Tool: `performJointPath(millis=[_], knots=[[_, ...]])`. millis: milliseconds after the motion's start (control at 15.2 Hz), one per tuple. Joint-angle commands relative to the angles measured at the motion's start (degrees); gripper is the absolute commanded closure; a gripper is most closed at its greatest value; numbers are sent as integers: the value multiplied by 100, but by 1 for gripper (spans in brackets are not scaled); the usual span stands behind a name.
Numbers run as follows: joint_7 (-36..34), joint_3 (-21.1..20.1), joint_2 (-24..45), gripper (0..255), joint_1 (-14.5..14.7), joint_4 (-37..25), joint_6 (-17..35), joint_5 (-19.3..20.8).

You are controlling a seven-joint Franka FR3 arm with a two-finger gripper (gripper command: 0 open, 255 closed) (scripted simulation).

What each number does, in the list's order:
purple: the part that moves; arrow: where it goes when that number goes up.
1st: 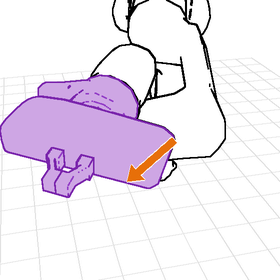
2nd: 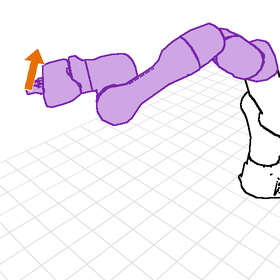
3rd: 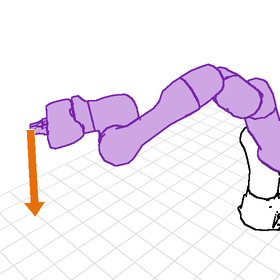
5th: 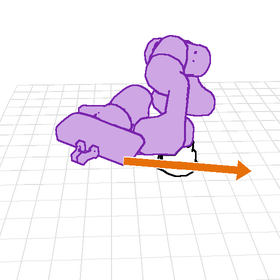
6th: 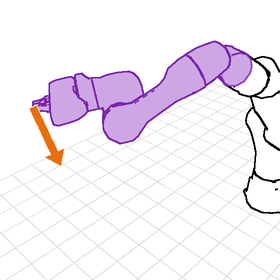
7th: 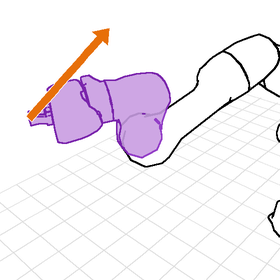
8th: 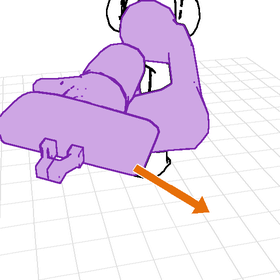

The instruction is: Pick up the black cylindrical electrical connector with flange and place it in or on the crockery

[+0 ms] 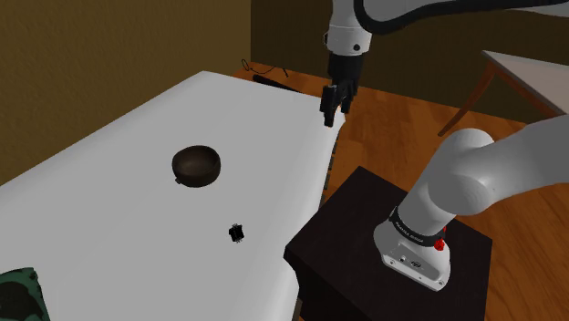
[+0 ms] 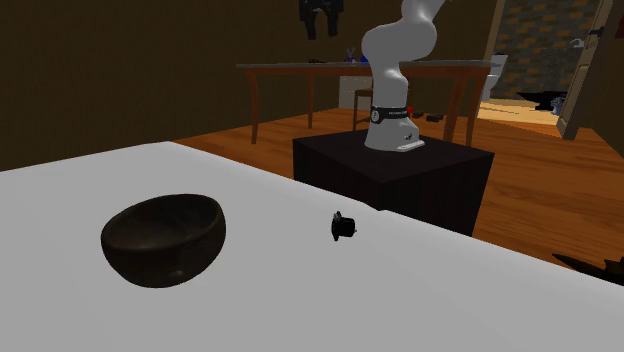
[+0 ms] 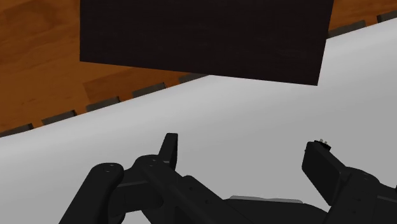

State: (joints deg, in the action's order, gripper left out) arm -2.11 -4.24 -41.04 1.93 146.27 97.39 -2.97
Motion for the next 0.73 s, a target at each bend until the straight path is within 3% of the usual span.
performJointPath(millis=[0,660], knots=[[-157,-154,197,0,80,124,373,-129],[-913,-962,1733,0,428,463,2436,-585]])
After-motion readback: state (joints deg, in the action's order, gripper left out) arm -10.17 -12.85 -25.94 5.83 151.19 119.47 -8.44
